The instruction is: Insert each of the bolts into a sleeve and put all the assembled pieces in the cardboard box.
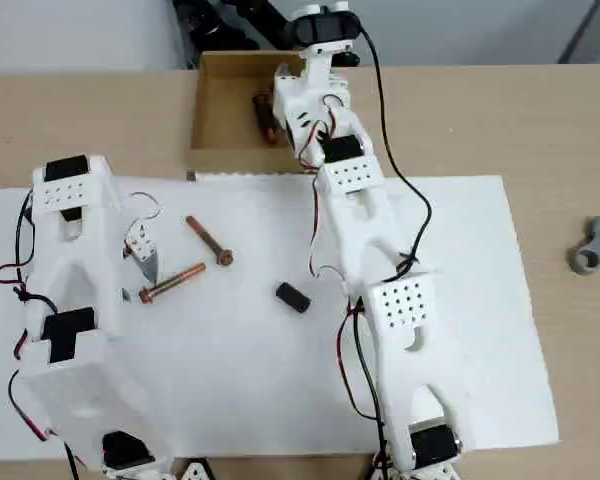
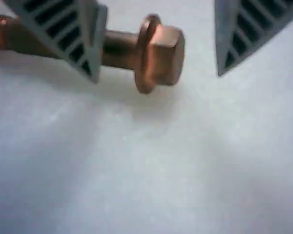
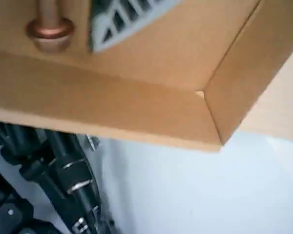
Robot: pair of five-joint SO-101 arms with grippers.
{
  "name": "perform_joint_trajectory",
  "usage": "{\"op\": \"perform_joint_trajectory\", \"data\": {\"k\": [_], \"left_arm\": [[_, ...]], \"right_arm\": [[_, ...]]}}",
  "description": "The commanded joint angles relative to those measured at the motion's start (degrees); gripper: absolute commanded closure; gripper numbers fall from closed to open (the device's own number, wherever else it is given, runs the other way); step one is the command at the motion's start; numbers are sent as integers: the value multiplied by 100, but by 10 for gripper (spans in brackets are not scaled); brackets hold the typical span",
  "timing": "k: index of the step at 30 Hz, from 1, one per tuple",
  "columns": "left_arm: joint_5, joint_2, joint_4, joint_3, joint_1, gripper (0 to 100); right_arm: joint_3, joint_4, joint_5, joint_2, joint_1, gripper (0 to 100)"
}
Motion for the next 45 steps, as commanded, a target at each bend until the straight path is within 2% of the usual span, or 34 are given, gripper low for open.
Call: {"op": "perform_joint_trajectory", "data": {"k": [1,6,12,20,23,27,31,33,38,42,45], "left_arm": [[53,-44,88,-4,0,852],[53,-35,26,4,0,852],[26,35,-686,4,70,852],[26,1310,-870,-145,141,854],[26,1336,-853,-497,-35,855],[-53,993,-536,-1209,-281,855],[-316,580,88,-1903,-246,855],[-316,369,149,-1982,-246,855],[-712,-519,149,-1473,-35,881],[-1319,-1468,149,-558,668,899],[-1451,-1978,132,189,1002,900]], "right_arm": [[-299,13,-53,-110,-4,826],[-316,13,-53,-110,-119,826],[-325,13,-53,-136,-171,826],[-325,13,-53,-154,-145,826],[-325,13,-53,-154,-145,826],[-325,13,-53,-154,-145,826],[-325,13,-53,-145,-145,826],[-325,13,-53,-136,-145,826],[-325,13,-53,-136,-145,826],[-325,13,-53,-119,-145,826],[-325,13,-53,-119,-145,826]]}}
